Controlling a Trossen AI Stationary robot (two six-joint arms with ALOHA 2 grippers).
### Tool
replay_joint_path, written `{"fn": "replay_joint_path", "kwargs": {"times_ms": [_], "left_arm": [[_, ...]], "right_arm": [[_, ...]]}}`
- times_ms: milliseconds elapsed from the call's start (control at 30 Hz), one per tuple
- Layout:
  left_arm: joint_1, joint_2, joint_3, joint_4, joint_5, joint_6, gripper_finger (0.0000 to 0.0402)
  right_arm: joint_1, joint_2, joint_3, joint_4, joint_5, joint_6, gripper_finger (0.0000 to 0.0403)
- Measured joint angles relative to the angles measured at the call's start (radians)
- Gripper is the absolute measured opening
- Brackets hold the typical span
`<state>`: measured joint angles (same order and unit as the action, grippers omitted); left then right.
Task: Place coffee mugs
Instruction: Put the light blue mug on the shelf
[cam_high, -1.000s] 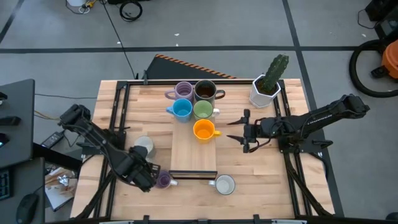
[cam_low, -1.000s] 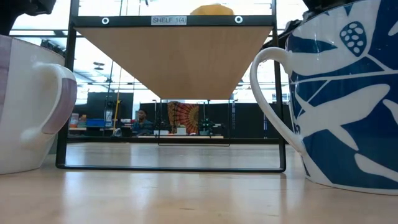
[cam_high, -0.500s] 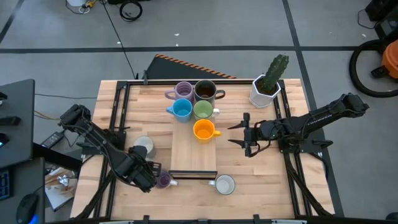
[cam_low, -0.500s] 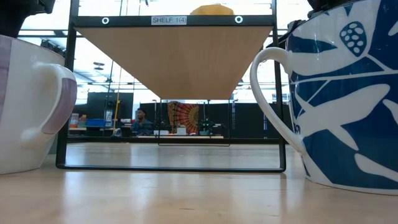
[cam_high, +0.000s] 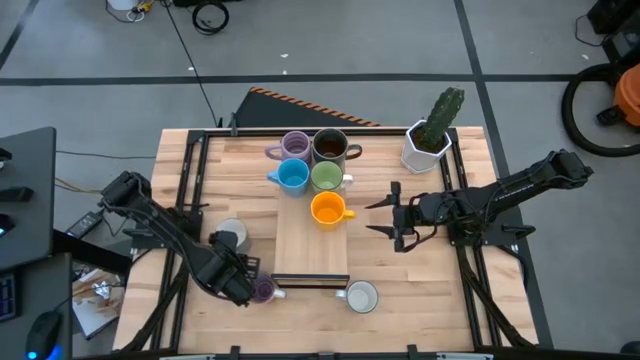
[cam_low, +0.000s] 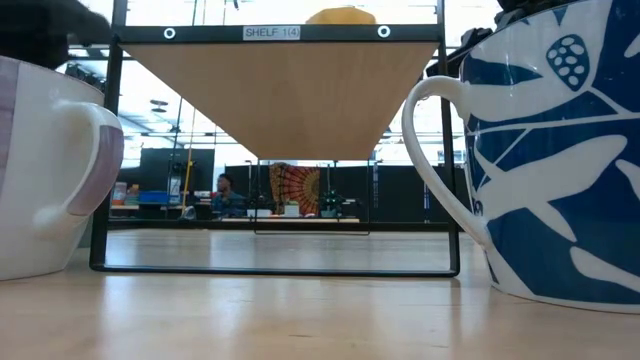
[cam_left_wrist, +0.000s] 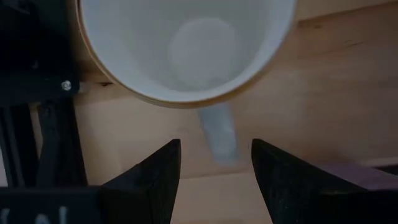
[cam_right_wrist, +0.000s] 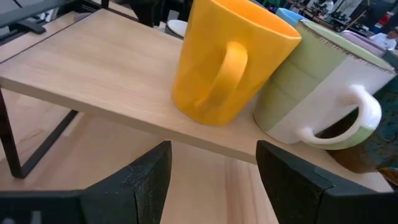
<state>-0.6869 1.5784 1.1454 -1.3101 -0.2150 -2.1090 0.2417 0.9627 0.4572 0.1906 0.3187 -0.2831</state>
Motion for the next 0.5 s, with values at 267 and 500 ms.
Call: {"fn": "replay_joint_path", "kwargs": {"times_ms": [267, 500], "left_arm": [[-0.002, 0.000, -0.110, 0.098, -0.001, 0.000, 0.0203], [-0.003, -0.001, -0.125, 0.075, 0.001, 0.027, 0.0181]], "right_arm": [[0.000, 0.000, 0.000, 0.011, 0.000, 0.001, 0.0240], [0.000, 0.000, 0.000, 0.017, 0.000, 0.001, 0.0239]]}}
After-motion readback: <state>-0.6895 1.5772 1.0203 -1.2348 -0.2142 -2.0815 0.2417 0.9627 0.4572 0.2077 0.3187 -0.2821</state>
